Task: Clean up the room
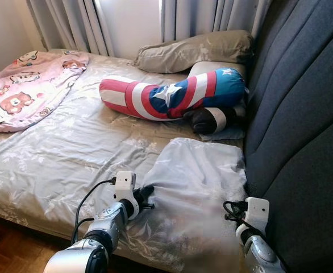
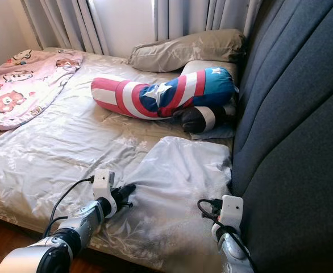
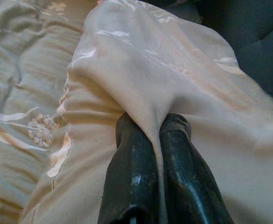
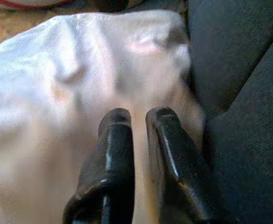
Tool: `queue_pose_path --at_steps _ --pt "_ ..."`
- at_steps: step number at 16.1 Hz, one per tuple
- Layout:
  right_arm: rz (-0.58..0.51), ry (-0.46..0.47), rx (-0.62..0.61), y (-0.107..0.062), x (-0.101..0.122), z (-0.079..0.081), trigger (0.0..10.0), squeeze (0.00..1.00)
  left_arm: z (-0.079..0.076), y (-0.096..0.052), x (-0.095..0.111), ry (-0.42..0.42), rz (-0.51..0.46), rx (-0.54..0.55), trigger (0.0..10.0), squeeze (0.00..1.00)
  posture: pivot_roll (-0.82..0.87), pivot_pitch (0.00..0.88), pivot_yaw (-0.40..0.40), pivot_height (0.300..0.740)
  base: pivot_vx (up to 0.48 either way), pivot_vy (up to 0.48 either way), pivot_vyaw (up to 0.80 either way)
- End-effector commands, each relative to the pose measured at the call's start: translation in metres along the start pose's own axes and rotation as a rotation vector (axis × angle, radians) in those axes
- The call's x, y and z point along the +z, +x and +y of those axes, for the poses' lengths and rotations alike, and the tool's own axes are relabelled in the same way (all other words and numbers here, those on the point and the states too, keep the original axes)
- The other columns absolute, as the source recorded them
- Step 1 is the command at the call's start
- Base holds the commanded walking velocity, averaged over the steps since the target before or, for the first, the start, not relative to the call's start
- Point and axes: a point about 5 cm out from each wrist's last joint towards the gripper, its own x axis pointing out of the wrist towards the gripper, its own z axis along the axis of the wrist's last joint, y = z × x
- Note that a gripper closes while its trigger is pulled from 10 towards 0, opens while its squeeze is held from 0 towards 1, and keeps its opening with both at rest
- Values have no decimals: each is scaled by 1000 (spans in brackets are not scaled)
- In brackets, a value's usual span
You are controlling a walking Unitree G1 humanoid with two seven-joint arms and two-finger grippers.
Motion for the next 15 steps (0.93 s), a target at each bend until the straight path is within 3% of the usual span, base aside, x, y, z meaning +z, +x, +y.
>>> queue_pose_path --at_steps 1,2,3,6,9,10,11,15 --pt "-33 15 -67 -1 6 -19 10000 1000 1 1 9 23 -31 2 10000 0 -74 58 -10 740 0 0 0" --pt "-62 13 -68 0 11 -19 10000 1000 1 1 9 21 -32 2 10000 0 -74 58 -10 740 0 0 0" --pt "-142 -43 -70 2 26 -19 10000 0 0 1 9 20 -32 -1 10000 0 -76 56 -9 740 0 0 0" --pt "-250 -53 -92 2 44 -19 10000 0 3 -1 6 -8 -42 5 10000 0 -76 55 -10 740 0 0 0" --pt "-255 -53 -85 3 45 -17 10000 0 3 -2 0 -19 -26 13 10000 0 -74 54 -12 740 0 0 0" --pt "-256 -53 -84 2 44 -16 10000 0 3 -2 -3 -89 -31 26 10000 0 -73 53 -11 740 0 0 0" --pt "-256 -50 -83 2 43 -15 10000 0 0 -1 -10 -286 -16 47 10000 0 -74 53 -10 740 0 0 0" --pt "-245 -48 -71 2 42 -14 10000 0 -24 6 -18 -505 3 -56 10000 0 -81 52 -10 740 0 0 0"
